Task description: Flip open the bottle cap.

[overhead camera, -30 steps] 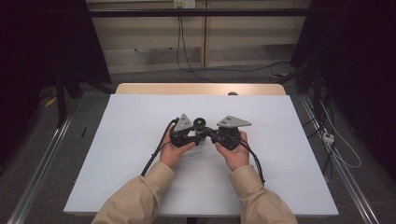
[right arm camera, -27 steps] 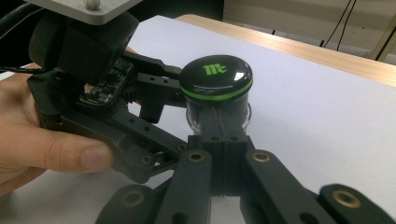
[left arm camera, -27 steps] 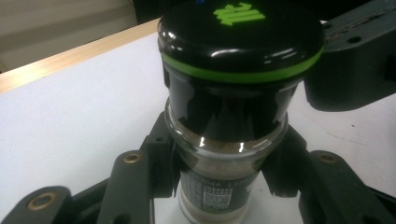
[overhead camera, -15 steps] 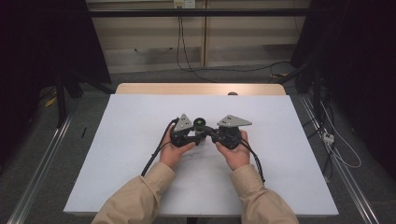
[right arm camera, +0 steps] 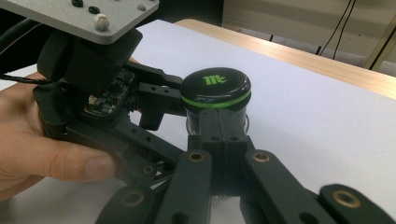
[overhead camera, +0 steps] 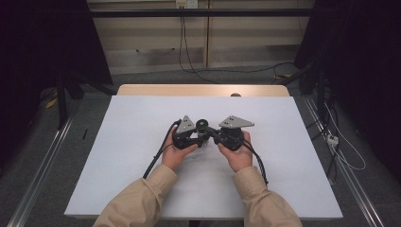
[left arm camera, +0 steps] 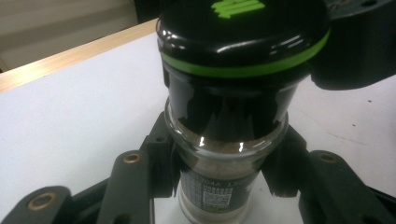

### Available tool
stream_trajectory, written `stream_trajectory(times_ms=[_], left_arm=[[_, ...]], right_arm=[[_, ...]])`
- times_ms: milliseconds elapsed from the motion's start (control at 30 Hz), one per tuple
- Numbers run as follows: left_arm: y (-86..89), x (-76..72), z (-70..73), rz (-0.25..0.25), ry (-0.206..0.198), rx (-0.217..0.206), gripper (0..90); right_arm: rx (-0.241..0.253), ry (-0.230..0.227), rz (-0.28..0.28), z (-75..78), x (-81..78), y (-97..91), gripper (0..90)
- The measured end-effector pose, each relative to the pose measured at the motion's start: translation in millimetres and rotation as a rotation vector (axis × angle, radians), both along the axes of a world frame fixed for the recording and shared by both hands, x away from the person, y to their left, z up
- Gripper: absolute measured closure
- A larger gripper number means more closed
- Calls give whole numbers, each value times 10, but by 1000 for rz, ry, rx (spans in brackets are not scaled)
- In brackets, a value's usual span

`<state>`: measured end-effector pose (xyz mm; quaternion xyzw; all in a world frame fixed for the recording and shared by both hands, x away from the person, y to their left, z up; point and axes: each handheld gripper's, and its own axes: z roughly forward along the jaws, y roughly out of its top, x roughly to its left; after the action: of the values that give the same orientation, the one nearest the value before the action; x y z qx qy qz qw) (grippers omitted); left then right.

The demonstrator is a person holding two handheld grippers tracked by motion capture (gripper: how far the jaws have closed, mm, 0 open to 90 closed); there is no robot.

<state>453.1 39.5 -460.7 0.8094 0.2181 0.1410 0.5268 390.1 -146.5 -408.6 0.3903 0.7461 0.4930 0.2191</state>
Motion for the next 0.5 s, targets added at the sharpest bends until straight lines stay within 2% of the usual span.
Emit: stream_trajectory(times_ms=[500], left_arm=[[1, 1, 1, 0, -1, 3, 536]], right_arm=[[2, -10, 0, 31, -1, 16, 900]])
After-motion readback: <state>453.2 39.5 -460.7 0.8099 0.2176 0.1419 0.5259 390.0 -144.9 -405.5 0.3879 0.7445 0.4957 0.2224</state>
